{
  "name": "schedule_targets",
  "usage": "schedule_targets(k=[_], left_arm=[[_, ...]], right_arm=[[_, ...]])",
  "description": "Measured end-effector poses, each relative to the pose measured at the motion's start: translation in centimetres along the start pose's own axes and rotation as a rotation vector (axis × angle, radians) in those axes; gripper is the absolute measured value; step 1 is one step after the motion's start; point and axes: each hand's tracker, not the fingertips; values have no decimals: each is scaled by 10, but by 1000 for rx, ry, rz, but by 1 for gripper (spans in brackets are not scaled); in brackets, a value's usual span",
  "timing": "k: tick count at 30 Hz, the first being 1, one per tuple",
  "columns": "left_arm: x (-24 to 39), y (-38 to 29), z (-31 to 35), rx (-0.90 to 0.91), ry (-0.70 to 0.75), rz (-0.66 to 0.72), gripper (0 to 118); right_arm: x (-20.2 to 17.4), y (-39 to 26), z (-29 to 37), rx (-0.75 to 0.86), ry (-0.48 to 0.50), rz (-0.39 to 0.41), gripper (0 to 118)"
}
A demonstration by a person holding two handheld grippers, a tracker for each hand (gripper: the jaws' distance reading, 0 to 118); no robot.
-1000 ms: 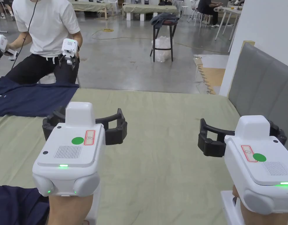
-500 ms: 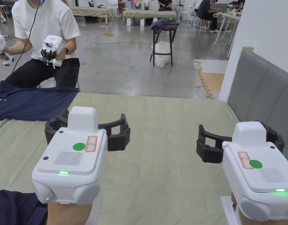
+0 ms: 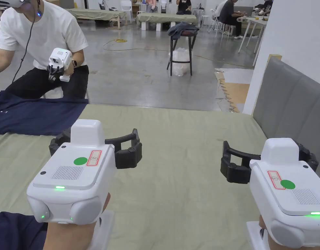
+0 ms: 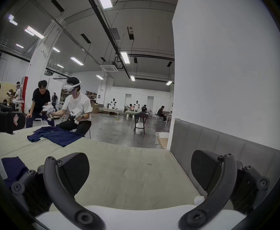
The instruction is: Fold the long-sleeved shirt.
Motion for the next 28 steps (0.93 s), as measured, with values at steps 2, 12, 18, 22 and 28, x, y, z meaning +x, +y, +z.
schedule_targets(k=[2,12,18,22,28], left_arm=[[2,3,-1,5,58,7,111],[-2,8,0,-47,130,3,110],[-3,11,10,-33,116,-11,110],[-7,14,16,-25,91,-1,110],[-5,14,18,3,121,-20,111]], right_arm=[[1,-1,0,-4,-4,2,118],[7,-3,1,-11,-26,20,118],[7,-1,2,-9,-28,27,118],[9,-1,3,-7,-26,22,118],[8,1,5,-3,-21,22,118]])
